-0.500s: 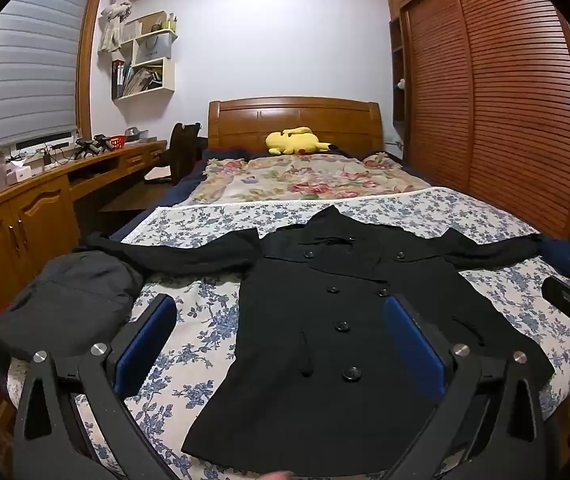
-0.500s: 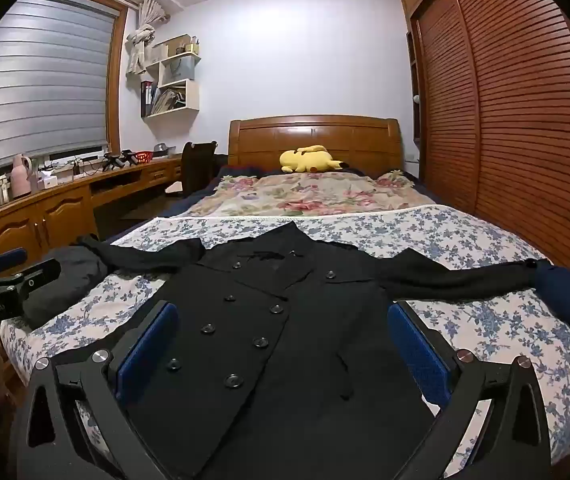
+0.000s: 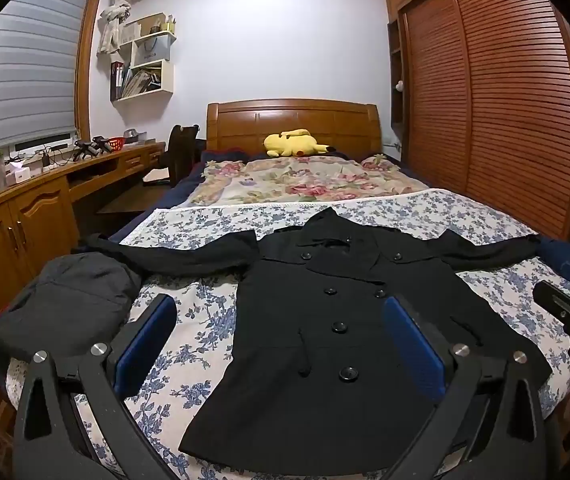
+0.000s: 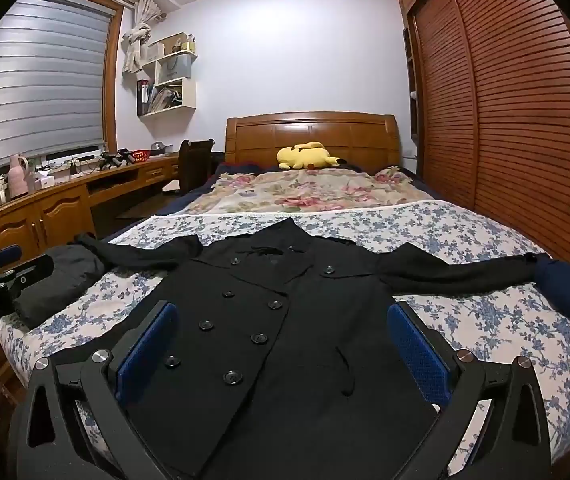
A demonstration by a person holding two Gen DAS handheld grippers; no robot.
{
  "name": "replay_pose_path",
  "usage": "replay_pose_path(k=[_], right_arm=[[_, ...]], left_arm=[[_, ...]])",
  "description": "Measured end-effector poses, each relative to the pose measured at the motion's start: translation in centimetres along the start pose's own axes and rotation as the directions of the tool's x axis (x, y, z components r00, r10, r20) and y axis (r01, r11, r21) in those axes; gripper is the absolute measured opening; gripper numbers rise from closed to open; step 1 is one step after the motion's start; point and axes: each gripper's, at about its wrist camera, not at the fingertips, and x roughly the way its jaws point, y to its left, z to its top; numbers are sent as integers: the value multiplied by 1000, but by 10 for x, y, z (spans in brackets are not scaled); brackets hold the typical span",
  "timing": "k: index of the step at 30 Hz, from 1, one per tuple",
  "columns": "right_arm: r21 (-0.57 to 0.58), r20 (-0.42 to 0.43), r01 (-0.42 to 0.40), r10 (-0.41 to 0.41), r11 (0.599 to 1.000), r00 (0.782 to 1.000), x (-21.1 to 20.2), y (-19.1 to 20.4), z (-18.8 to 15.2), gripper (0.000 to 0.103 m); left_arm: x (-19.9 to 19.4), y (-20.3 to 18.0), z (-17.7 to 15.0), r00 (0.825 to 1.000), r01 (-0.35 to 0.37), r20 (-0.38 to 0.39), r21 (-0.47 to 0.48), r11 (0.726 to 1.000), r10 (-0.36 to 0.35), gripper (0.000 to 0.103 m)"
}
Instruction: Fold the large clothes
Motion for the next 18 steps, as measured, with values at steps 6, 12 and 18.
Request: replay_pose_path(k=[6, 12, 18], right_arm=[[0, 5, -1, 1, 1000, 1000, -1, 0, -1, 103], [3, 8, -2, 2, 1000, 1000, 0, 0, -1, 103], [3, 12, -4, 4, 1000, 1000, 0, -1, -1, 103]], left_arm=[[-2, -1, 2, 1000, 0, 4, -6, 1000, 0, 103], [-3, -1, 3, 1000, 2, 4, -10, 1000, -2, 103], [-5, -1, 5, 1000, 2, 12, -11, 1000, -2, 103]])
